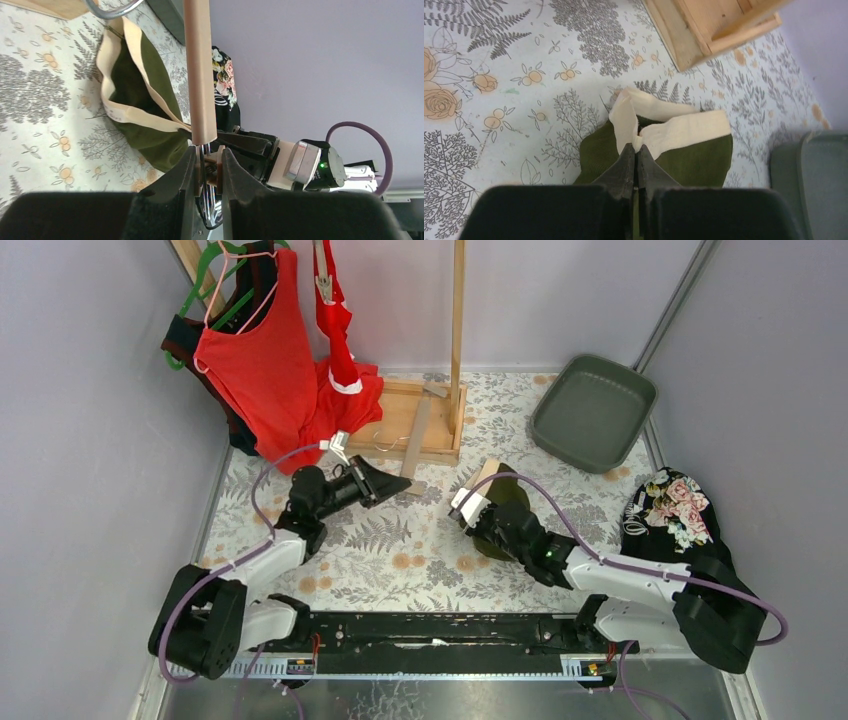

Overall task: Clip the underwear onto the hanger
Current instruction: Clamp the underwear onto the hanger.

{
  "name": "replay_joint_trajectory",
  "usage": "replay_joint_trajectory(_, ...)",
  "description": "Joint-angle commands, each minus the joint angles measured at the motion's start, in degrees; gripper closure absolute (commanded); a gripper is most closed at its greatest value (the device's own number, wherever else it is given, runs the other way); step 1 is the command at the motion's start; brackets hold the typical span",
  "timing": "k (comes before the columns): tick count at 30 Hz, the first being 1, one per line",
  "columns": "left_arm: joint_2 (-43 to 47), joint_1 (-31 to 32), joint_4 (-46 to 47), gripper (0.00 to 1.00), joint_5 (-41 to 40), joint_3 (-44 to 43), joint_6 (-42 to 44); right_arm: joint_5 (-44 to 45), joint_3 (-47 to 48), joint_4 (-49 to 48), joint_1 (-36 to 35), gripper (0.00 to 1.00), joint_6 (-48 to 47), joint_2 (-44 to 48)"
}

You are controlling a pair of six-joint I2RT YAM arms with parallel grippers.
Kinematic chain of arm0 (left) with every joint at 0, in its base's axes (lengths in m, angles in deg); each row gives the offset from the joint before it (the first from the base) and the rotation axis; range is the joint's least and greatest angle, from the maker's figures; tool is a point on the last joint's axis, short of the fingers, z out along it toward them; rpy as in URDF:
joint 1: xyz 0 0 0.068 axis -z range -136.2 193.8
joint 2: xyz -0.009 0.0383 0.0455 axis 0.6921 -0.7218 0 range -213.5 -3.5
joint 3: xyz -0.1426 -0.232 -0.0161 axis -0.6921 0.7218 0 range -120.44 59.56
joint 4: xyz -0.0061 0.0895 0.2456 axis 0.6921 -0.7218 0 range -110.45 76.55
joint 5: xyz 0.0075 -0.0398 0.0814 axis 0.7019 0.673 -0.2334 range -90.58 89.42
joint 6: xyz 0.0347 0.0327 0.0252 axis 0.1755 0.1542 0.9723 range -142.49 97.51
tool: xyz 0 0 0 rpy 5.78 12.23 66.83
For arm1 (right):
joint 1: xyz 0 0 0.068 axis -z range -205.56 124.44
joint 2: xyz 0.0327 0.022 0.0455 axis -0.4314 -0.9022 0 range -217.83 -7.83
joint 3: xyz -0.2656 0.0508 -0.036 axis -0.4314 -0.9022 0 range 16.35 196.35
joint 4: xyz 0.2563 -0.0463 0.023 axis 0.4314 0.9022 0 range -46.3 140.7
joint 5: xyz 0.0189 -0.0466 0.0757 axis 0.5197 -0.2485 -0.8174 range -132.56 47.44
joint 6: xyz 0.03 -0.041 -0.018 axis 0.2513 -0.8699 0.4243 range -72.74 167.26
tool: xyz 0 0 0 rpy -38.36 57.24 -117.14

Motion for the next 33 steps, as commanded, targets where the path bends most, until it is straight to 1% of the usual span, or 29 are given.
replay_joint_trajectory(1, -2.8, 3.0, 1.3, 1.00, -2.0, -4.2, -1.8, -4.3, 5.3, -2.9, -0.4, 1.00, -6.2, -3.2)
replay_joint_trajectory(5, -3.8, 4.3, -1.3, 1.00, -4.5, -4.8, -3.2, -4.0, 10.3, -1.9, -0.4, 1.00, -5.8, -7.3)
replay_joint_trajectory(8, -2.6, 4.9, -6.6, 1.00, -8.7, -5.5, -2.6, -3.8, 12.8, -1.3, -0.5, 1.00, -5.7, -9.4)
replay_joint_trajectory(13, -0.5, 6.2, -19.3, 1.00, -14.5, -9.9, -0.6, -3.7, 14.6, -1.1, -0.8, 1.00, -8.3, -11.2)
replay_joint_trajectory(16, 0.5, 7.0, -27.1, 1.00, -18.0, -14.2, 1.2, -3.9, 14.2, -1.7, -1.1, 1.00, -11.0, -11.3)
replay_joint_trajectory(20, -0.8, 8.3, -37.8, 1.00, -22.2, -20.4, 2.4, -4.0, 13.1, -3.3, -1.4, 1.00, -15.8, -11.4)
replay_joint_trajectory(22, -2.5, 8.9, -41.4, 1.00, -22.5, -23.4, 2.9, -3.8, 13.0, -4.0, -1.4, 1.00, -17.2, -11.6)
replay_joint_trajectory(27, -6.5, 10.4, -45.2, 1.00, -21.2, -27.4, 2.4, -2.9, 14.2, -4.6, -1.5, 1.00, -18.3, -13.3)
replay_joint_trajectory(33, -7.9, 10.7, -46.5, 1.00, -19.4, -28.4, 1.9, 1.2, 16.5, -6.0, -1.6, 1.00, -19.0, -15.2)
